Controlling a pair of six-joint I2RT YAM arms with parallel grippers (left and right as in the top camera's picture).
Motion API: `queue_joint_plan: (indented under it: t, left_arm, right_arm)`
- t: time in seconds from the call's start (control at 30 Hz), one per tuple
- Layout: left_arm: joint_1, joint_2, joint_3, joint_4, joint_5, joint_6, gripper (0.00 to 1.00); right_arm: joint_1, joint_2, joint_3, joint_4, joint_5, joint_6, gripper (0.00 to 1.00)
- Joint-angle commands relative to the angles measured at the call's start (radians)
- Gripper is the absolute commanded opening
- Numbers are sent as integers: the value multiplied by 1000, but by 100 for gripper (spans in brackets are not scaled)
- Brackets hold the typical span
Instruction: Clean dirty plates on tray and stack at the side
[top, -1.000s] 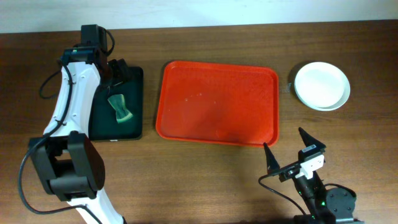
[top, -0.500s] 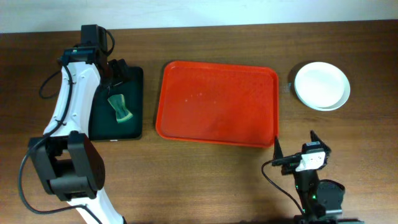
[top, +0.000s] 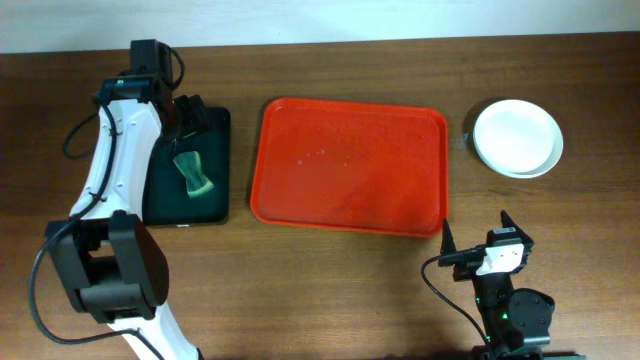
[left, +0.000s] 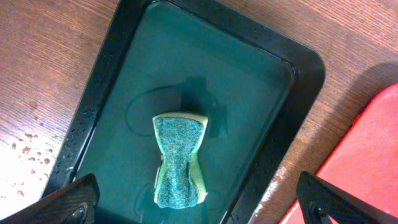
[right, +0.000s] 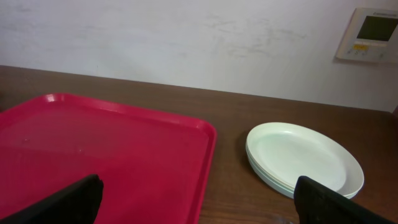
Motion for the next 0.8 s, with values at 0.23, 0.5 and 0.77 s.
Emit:
queue_joint_plan:
  t: [0.23,0.5,0.77]
  left_arm:
    - [2,-17,11,-2,0,2,99]
    - [0,-182,-13,-193,-73,7,99]
    - [-4,-765,-740,341,50,188,99]
  right_arm:
    - [10,-9,-8,-3,13,-3,98]
    - [10,-9,-8,-3,13,-3,98]
    - [10,-9,-8,-3,13,-3,98]
